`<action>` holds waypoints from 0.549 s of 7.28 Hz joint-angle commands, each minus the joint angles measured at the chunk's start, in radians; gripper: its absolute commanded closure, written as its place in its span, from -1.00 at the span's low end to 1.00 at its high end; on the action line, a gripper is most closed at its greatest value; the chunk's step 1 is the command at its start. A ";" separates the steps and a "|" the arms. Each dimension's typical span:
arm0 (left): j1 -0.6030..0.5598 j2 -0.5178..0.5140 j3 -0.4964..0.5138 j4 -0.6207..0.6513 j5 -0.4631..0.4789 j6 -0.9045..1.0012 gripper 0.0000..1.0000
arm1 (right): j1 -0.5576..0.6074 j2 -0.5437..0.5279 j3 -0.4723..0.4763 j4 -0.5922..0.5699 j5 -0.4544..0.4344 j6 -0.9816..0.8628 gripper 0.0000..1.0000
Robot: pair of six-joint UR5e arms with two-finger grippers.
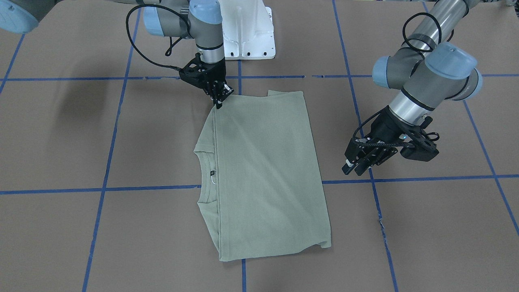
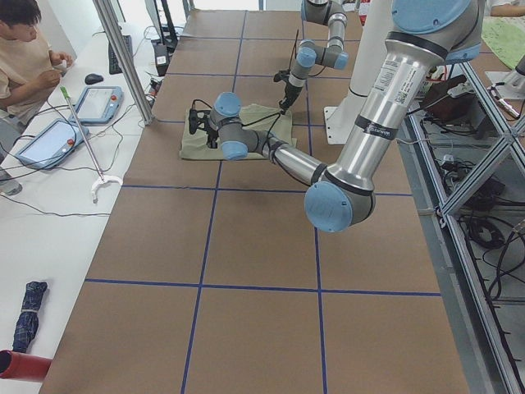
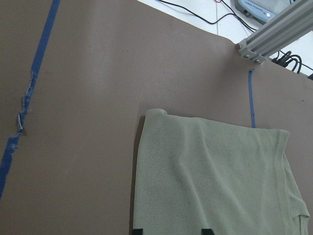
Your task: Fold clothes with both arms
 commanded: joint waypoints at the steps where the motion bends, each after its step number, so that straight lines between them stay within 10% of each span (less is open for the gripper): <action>1: 0.009 0.097 -0.098 -0.002 0.002 -0.086 0.00 | -0.002 -0.047 0.093 -0.004 0.002 0.001 1.00; 4: 0.235 0.201 -0.291 -0.002 0.107 -0.387 -0.08 | -0.030 -0.083 0.147 -0.003 -0.001 0.006 1.00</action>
